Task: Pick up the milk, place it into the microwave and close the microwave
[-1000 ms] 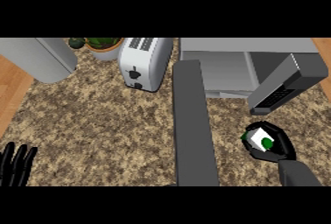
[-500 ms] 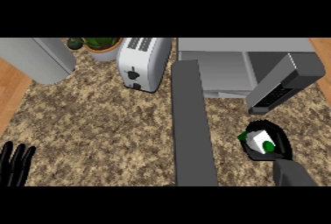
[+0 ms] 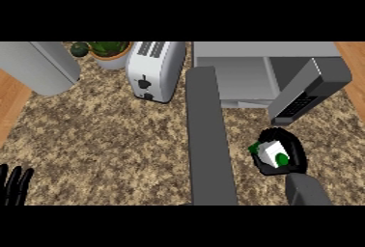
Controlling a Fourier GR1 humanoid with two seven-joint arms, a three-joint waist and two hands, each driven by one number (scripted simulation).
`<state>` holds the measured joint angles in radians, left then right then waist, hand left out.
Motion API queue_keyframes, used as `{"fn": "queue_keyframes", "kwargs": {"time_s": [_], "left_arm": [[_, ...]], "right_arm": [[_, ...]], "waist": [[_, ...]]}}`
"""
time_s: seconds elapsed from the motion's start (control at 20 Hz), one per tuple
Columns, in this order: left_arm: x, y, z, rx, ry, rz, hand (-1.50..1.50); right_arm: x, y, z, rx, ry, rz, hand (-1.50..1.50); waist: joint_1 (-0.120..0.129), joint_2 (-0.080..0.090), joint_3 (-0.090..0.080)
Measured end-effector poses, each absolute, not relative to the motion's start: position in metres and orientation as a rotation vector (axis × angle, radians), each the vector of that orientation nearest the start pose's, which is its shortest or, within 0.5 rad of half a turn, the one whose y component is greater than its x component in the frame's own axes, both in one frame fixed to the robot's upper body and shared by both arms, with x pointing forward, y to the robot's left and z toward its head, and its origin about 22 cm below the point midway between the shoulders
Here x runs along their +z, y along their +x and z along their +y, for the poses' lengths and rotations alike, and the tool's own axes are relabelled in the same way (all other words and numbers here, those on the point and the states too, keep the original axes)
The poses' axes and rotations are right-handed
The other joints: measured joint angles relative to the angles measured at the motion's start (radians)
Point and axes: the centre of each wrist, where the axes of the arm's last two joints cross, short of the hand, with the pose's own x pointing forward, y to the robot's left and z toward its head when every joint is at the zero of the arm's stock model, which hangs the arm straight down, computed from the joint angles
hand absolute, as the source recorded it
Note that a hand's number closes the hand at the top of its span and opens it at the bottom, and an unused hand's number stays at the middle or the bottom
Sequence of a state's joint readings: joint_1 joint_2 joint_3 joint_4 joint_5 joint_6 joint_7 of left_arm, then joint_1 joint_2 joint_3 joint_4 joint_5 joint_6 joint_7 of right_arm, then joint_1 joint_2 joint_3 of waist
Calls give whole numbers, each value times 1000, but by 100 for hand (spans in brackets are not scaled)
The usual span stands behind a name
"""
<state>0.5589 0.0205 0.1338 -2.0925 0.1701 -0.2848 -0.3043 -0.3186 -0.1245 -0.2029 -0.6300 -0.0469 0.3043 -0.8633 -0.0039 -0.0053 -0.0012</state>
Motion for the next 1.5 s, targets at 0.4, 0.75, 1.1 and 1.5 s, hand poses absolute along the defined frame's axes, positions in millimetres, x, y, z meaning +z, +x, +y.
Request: {"fn": "queue_keyframes", "kwargs": {"time_s": [0.4, 0.75, 1.1, 1.5], "left_arm": [[45, 84, 303, 49, 18, -1905, -150], [41, 87, 312, 59, 14, -1909, -150], [40, 82, 318, 72, 22, -1901, -150], [38, 82, 331, 63, 45, -1905, -150]], "right_arm": [[-87, 242, -246, -2, 270, -1842, 150], [-40, 221, -208, -51, 266, -1824, 150], [-2, 230, -180, -67, 216, -1853, 150], [8, 278, -168, -24, 27, -1878, 150]], "waist": [[-6, -3, -1], [1, 1, 0], [7, 3, 1], [10, 4, 5]]}}
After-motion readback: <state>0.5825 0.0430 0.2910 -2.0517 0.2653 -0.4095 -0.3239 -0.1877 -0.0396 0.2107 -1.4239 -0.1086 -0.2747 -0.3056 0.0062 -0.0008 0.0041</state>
